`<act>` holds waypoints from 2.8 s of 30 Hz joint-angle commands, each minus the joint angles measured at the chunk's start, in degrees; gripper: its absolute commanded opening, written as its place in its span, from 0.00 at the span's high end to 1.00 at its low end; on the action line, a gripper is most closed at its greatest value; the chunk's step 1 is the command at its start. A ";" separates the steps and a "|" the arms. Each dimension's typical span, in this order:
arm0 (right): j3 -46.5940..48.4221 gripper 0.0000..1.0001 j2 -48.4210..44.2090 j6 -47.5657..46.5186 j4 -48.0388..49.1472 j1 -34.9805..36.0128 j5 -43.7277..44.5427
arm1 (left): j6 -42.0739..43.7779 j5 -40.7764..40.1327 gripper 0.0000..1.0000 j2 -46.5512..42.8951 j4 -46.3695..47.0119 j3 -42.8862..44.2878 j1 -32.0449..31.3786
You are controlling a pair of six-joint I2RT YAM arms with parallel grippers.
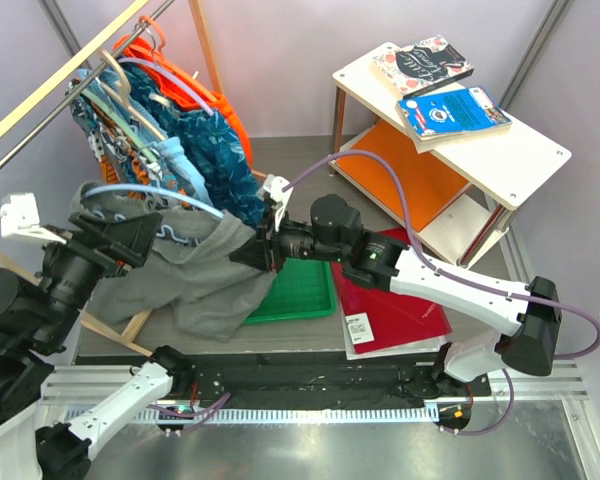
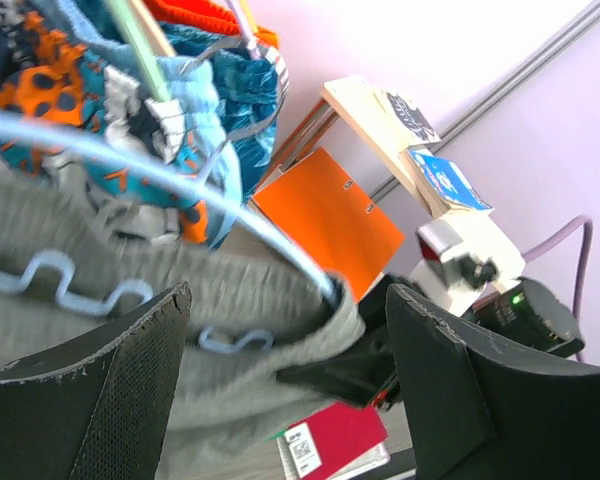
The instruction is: Remove the shorts from the hanger
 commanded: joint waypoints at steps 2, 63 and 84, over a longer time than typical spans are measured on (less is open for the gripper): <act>-1.00 0.99 -6.19 -4.36 5.39 -2.78 -11.40 | 0.92 2.53 0.23 6.43 3.03 5.74 -0.33; -0.40 0.04 -17.44 14.00 -18.93 -4.36 22.23 | 16.04 -11.54 1.00 9.43 21.13 -2.24 -0.24; 31.77 0.22 4.17 12.87 -37.14 0.55 27.61 | 15.34 -15.84 1.00 7.06 18.41 -12.27 -0.33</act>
